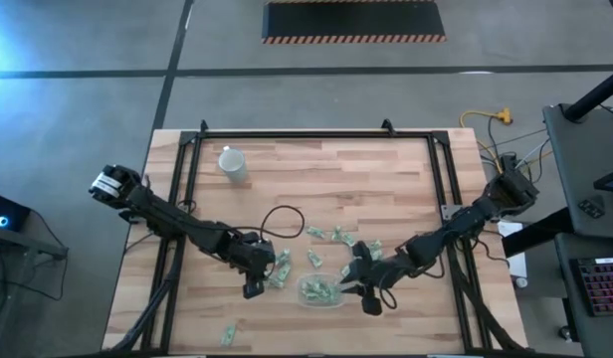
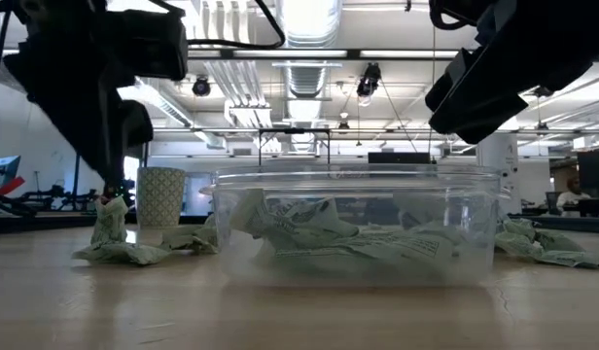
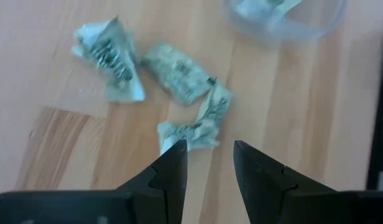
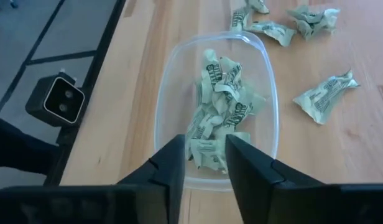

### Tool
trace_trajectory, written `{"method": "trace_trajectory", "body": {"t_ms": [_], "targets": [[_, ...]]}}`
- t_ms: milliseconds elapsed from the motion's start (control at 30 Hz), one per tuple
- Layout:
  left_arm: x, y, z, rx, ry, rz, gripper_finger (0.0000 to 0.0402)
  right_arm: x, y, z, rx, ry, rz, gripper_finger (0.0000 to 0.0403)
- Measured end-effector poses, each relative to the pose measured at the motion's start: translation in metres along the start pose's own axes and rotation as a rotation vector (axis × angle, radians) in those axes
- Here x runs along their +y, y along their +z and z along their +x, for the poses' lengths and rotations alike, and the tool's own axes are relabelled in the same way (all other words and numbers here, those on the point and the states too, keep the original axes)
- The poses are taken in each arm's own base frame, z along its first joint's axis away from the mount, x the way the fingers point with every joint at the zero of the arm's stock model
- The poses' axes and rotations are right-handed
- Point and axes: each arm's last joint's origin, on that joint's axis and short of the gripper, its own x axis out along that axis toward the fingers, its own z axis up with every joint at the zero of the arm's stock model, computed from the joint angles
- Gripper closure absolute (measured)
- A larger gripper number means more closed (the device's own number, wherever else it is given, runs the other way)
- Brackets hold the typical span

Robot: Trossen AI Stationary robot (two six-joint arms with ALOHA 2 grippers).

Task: Pick and place Stevia / Truvia into bins
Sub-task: Put the stevia packet into the transparent container

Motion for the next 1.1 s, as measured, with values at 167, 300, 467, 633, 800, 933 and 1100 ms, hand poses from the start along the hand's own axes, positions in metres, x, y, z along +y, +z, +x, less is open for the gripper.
{"method": "trace_trajectory", "body": {"t_ms": [167, 300, 467, 633, 800, 933, 1100], "targets": [[-0.002, -0.004, 0.002, 0.01, 0.01, 0.05, 0.0288, 0.0, 0.001, -0.001, -0.001, 0.002, 0.024, 0.0283], [-0.003, -0.007, 0.009, 0.024, 0.032, 0.13, 0.0288, -0.001, -0.001, -0.001, 0.015, -0.007, 0.042, 0.0289], [-0.002, -0.01, 0.021, 0.06, 0.06, 0.166, 0.0288, -0.001, -0.002, -0.001, 0.027, -0.013, 0.049, 0.03], [-0.002, -0.009, 0.029, 0.05, 0.061, 0.168, 0.0288, -0.001, -0.002, -0.001, 0.027, -0.013, 0.049, 0.031], [-0.002, -0.008, 0.035, 0.034, 0.078, 0.169, 0.0288, -0.001, -0.003, -0.001, 0.03, -0.015, 0.053, 0.0321], [-0.002, -0.008, 0.037, 0.024, 0.089, 0.168, 0.0292, -0.001, -0.003, -0.001, 0.032, -0.016, 0.062, 0.0328], [-0.002, -0.007, 0.035, 0.007, 0.094, 0.166, 0.0349, -0.002, -0.003, -0.001, 0.039, -0.019, 0.073, 0.0335]]}}
